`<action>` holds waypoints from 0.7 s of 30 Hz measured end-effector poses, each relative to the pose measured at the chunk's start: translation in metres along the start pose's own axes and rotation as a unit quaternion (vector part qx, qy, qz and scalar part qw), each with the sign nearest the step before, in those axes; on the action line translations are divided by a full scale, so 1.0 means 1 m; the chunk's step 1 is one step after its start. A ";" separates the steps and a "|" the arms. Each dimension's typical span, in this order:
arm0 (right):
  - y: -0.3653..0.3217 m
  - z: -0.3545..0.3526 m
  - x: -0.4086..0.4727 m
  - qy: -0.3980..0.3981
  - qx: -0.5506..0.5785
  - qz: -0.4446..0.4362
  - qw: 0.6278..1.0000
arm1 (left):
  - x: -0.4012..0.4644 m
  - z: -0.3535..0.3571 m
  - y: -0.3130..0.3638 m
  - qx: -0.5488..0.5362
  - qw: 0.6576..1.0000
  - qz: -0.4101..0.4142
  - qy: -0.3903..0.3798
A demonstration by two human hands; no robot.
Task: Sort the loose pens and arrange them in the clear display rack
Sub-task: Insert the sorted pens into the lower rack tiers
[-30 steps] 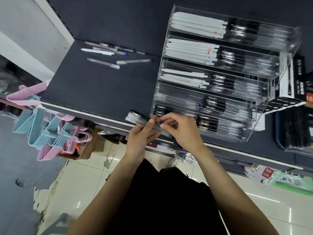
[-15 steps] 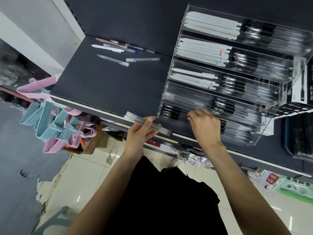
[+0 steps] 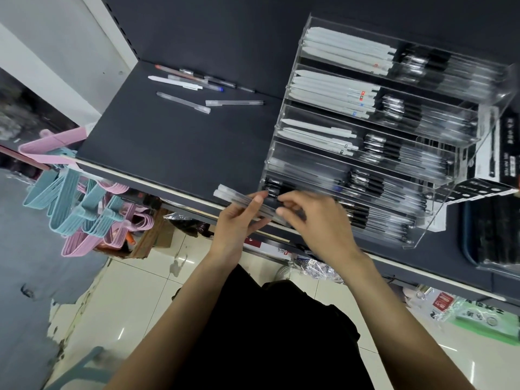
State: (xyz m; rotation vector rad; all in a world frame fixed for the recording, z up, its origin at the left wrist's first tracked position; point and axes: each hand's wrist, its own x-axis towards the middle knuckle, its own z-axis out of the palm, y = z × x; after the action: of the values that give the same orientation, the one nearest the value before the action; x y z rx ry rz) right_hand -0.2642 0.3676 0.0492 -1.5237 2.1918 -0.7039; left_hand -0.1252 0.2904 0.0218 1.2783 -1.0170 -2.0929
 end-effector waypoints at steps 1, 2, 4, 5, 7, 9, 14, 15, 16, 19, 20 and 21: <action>-0.002 -0.001 0.000 -0.025 0.039 0.018 0.999 | 0.000 0.003 0.001 0.002 1.000 0.004 -0.016; -0.001 -0.002 0.000 -0.040 0.074 0.032 0.996 | 0.000 0.006 0.002 0.005 1.000 0.011 -0.029; 0.003 -0.008 0.004 -0.042 0.131 0.045 0.989 | -0.001 0.012 0.004 0.004 0.999 0.024 -0.041; 0.007 -0.013 0.005 -0.031 0.152 0.052 0.987 | -0.001 0.014 0.006 0.003 0.999 0.029 -0.043; 0.018 -0.027 0.009 0.024 0.153 0.063 0.986 | 0.001 0.017 0.008 0.001 0.998 0.033 -0.045; 0.036 -0.040 0.016 0.112 0.051 0.056 0.991 | 0.005 0.016 0.010 -0.001 0.999 0.030 -0.038; 0.064 -0.042 0.037 0.141 -0.210 0.034 0.967 | 0.013 0.008 0.015 0.025 0.999 0.024 0.007; 0.066 -0.037 0.041 0.124 -0.245 0.020 0.961 | 0.014 0.008 0.016 0.033 0.999 0.024 0.022; 0.066 -0.032 0.044 0.111 -0.276 0.008 0.955 | 0.016 0.007 0.016 0.044 0.998 0.026 0.038; 0.061 -0.022 0.053 0.069 -0.333 -0.005 0.940 | 0.020 0.007 0.019 0.061 0.995 0.042 0.066; 0.060 -0.020 0.055 0.057 -0.343 -0.006 0.938 | 0.021 0.007 0.020 0.064 0.994 0.051 0.071; 0.059 -0.018 0.056 0.044 -0.350 -0.005 0.936 | 0.022 0.007 0.021 0.064 0.994 0.059 0.074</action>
State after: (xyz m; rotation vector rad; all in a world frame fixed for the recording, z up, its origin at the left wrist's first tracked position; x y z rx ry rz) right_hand -0.3376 0.3355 0.0270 -1.8359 2.6664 0.0436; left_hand -0.1409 0.2645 0.0289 1.3769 -1.1459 -1.8424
